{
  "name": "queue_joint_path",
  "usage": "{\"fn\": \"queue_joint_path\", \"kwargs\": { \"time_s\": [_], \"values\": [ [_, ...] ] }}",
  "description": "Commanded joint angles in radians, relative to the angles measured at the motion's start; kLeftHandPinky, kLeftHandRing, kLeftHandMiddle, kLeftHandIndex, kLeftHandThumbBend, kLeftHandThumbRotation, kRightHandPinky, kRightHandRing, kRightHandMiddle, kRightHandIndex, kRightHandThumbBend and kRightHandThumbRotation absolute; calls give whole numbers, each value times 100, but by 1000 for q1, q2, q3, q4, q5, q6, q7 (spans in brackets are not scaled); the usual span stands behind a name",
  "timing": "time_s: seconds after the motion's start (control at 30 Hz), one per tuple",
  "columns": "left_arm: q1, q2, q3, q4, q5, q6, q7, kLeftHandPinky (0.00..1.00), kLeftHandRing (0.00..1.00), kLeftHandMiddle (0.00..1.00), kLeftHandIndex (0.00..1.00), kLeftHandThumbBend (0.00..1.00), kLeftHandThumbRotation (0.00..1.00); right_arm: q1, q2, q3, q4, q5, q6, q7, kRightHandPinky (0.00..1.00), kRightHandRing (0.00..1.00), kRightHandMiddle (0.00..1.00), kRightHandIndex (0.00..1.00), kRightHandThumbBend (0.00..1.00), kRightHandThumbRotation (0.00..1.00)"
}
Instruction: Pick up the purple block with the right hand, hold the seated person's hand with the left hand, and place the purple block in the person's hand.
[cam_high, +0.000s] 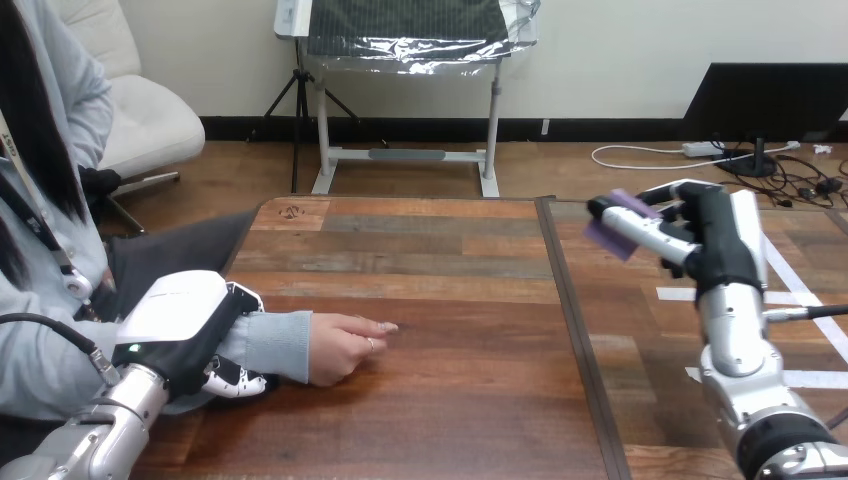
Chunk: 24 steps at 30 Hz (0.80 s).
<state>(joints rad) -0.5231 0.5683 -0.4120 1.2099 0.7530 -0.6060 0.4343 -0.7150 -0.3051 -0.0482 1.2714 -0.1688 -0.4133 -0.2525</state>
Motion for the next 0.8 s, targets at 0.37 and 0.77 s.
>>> {"fn": "queue_joint_path", "kwargs": {
  "time_s": [0.37,0.77],
  "values": [
    [-105,-44,1,-25,-20,2,15,24,29,34,37,89,18,-78,53,27,-40,-24,-39,-5,4,8,14,16,29,8],
    [-128,-64,7,-34,-36,6,-12,24,29,34,36,90,17,-80,78,64,-30,-74,-25,-37,5,10,15,18,30,13]
  ]
}}
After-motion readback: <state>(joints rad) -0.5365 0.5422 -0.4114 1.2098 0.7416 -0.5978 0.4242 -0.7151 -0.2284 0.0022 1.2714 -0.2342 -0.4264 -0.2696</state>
